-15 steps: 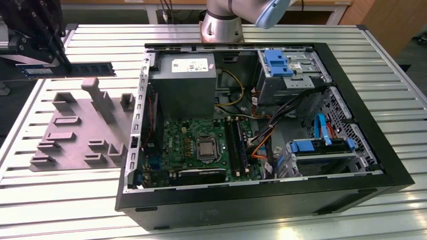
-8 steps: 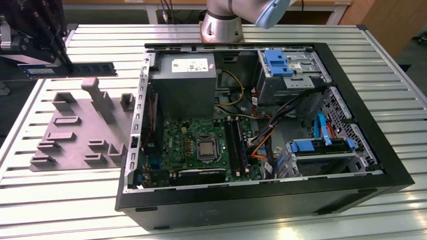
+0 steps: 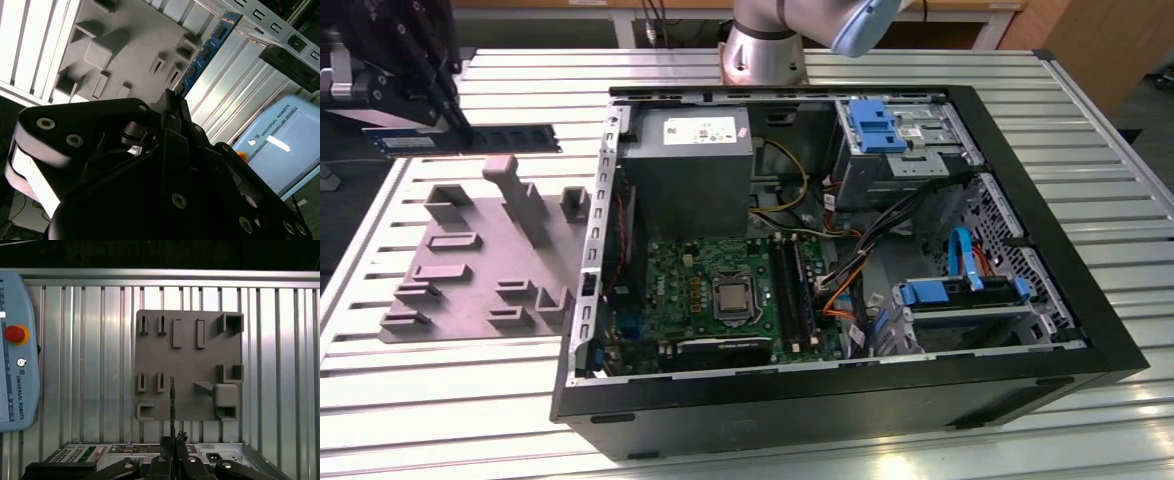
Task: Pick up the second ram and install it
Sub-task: 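Pick up the second ram and move it above second insertion slot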
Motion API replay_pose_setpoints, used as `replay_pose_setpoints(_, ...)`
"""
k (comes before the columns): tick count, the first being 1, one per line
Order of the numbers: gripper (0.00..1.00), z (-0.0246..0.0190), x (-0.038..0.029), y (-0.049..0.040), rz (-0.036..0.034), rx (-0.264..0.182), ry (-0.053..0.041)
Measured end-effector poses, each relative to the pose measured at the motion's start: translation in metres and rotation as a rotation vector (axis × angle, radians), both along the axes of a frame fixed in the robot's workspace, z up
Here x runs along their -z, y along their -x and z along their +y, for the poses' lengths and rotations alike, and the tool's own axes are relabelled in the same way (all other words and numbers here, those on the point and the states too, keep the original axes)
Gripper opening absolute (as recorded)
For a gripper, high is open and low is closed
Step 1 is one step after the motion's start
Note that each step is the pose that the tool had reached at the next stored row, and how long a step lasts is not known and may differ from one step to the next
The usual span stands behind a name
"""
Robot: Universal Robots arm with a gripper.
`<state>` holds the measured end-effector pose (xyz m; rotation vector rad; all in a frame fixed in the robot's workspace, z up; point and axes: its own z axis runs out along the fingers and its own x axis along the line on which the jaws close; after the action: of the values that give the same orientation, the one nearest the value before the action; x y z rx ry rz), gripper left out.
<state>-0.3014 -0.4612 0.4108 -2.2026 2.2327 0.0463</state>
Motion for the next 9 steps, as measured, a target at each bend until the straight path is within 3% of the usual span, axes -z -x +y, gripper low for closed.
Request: replay_pose_setpoints(9, 0.14, 0.0, 0.0, -0.0049, 0.0, 0.0, 0.0)
